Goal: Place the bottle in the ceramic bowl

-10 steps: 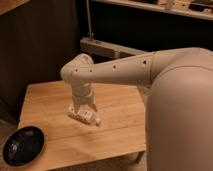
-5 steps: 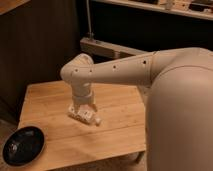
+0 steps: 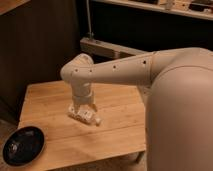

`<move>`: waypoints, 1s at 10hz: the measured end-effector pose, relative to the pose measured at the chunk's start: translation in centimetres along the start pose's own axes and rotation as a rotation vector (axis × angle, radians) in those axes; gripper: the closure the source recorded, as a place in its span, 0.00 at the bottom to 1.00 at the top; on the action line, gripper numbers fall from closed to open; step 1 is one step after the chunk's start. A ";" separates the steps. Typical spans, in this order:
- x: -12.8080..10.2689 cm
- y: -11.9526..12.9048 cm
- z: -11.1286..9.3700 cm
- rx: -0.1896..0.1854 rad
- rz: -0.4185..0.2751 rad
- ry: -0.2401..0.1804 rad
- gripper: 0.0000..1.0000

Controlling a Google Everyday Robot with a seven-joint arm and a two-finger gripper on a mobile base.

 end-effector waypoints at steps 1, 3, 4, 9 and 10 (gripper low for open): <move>0.0 0.0 0.0 0.000 0.000 0.000 0.35; -0.4 -0.3 -0.2 -0.019 -0.035 -0.023 0.35; -0.9 -0.7 -0.1 -0.032 -0.069 -0.035 0.35; -9.8 -5.1 0.8 -0.180 -0.483 -0.142 0.35; -11.4 -5.3 1.9 -0.200 -0.580 -0.153 0.35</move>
